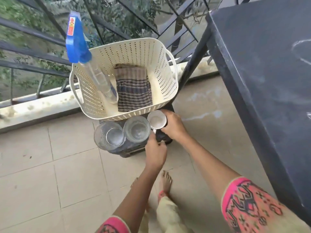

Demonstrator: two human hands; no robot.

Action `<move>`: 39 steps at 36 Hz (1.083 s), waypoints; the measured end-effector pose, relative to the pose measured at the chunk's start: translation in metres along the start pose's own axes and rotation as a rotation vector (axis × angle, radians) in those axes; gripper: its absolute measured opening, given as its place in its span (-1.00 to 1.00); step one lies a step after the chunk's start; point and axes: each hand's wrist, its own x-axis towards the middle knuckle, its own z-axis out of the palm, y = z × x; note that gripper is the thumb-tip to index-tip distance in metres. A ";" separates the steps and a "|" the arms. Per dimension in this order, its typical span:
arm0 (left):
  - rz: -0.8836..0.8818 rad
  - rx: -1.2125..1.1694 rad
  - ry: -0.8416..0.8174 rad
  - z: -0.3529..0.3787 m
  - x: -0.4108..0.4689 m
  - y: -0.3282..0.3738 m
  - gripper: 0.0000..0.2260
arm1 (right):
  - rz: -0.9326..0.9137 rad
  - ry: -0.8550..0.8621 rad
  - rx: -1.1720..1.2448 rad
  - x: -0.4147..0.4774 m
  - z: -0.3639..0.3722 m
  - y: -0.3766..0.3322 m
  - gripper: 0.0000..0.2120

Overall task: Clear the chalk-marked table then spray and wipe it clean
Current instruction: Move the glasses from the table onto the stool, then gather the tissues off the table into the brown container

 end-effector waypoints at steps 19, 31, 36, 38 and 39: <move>0.466 0.211 -0.092 -0.044 -0.074 0.059 -0.53 | 0.005 0.275 0.166 -0.095 -0.074 -0.068 -0.48; 0.988 0.319 -0.161 -0.061 -0.181 0.204 -0.44 | -0.104 0.924 0.107 -0.235 -0.247 -0.121 -0.45; 1.164 0.290 -0.273 -0.024 -0.239 0.250 -0.44 | 0.017 1.150 0.066 -0.313 -0.304 -0.118 -0.40; 1.244 0.272 -0.344 -0.005 -0.264 0.266 -0.44 | 0.075 1.241 0.029 -0.348 -0.321 -0.113 -0.40; 1.273 0.264 -0.389 0.005 -0.277 0.272 -0.43 | 0.101 1.280 0.016 -0.363 -0.328 -0.109 -0.40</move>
